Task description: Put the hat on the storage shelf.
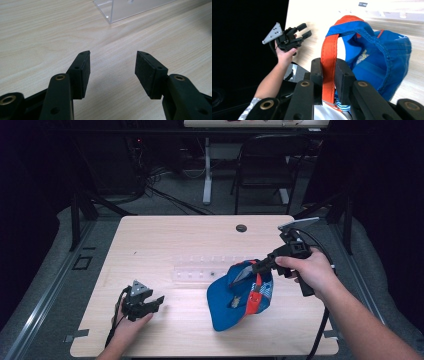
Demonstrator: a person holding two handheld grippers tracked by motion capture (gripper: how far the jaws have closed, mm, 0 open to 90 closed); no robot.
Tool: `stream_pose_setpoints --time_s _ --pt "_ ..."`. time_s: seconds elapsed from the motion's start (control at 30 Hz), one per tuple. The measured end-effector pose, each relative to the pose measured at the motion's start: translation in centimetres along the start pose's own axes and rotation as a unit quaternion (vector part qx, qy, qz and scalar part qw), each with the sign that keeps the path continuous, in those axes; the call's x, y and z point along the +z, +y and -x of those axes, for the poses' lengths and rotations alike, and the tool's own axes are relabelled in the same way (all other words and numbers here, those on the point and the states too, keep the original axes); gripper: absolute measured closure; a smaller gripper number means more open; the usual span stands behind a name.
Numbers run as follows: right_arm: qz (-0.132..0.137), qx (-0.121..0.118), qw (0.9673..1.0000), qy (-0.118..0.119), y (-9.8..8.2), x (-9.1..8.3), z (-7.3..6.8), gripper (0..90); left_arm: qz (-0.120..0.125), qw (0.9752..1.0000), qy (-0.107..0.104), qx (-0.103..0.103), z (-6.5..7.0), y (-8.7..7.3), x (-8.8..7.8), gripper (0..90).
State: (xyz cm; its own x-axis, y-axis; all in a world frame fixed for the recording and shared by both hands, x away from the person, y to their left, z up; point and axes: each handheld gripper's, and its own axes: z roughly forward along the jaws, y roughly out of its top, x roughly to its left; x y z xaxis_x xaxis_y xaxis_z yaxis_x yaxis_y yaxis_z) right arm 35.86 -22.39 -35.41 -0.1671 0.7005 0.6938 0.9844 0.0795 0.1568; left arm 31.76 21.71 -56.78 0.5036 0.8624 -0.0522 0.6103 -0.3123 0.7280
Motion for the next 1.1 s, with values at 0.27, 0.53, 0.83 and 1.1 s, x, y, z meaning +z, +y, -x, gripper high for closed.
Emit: stream_pose_setpoints --time_s 0.27,0.53,0.83,1.1 --pt "0.003 -0.001 0.9997 0.024 0.1 -0.1 -0.4 78.3 0.002 1.0000 -0.001 -0.001 0.1 0.0 0.1 46.8" --pt "0.022 -0.006 0.9992 0.033 0.3 -0.9 -1.1 78.4 0.002 1.0000 -0.002 -0.001 0.1 0.0 0.0 46.7" --pt "0.036 -0.007 0.9988 0.032 0.6 -1.9 -1.4 78.4 0.000 1.0000 -0.003 0.003 0.2 0.0 0.0 46.7" --pt "0.054 -0.011 0.9975 0.045 1.0 -2.0 -2.1 78.4 0.000 1.0000 -0.003 0.005 0.2 0.0 0.1 46.7"
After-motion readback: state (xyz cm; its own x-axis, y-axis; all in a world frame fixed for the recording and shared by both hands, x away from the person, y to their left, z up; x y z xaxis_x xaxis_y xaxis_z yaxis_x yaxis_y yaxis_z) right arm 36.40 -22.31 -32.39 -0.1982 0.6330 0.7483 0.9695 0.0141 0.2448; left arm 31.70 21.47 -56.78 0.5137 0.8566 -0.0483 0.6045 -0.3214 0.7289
